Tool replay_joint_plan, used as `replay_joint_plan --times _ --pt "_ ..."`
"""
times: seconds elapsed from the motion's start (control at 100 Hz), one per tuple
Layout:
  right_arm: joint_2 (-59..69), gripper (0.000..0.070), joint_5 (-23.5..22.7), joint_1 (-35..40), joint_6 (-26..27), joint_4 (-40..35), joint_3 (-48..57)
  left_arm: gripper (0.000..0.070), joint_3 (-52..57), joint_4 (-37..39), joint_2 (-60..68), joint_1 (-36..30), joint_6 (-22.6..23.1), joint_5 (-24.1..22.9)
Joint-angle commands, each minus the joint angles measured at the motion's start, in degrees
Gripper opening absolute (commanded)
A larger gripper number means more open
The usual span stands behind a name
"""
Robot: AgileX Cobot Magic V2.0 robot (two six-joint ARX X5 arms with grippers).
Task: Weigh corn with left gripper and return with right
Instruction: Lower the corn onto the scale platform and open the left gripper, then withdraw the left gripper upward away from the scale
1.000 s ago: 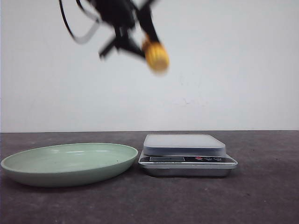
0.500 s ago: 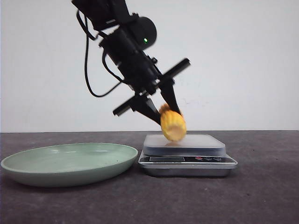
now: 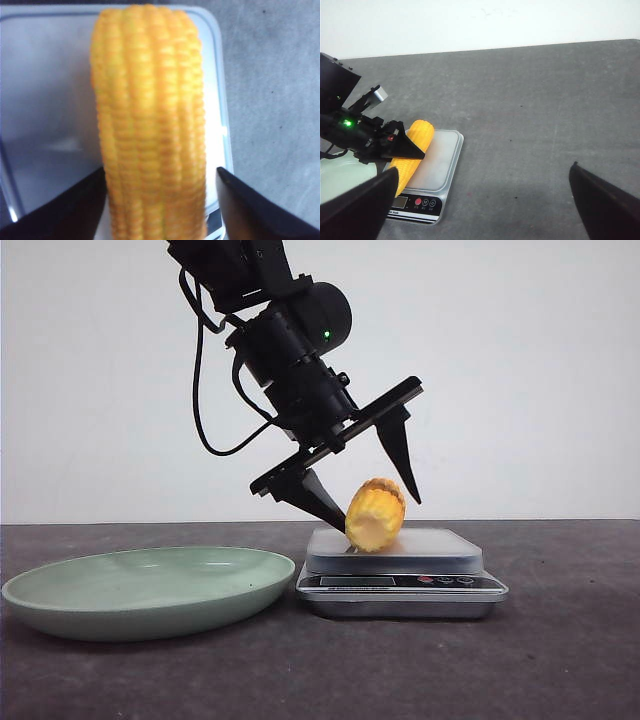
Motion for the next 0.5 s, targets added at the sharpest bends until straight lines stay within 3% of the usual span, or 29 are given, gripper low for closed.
replay_joint_plan --times 0.0,0.1,0.31,0.49 --pt "0.3 0.0700 0.2 0.1 0.8 0.0 0.5 0.0552 1.3 -0.3 1.3 -0.3 -0.4 -0.4" --pt "0.3 0.0700 0.2 0.1 0.8 -0.6 0.5 0.0700 2.9 -0.9 1.3 0.1 -0.3 0.0" --pt "0.3 0.0700 0.2 0.1 0.6 -0.9 0.5 0.0700 10.0 -4.7 1.3 0.7 1.4 -0.6" --pt "0.3 0.0700 0.2 0.1 0.5 -1.0 0.5 0.0700 20.8 -13.5 1.3 1.4 7.1 -5.7"
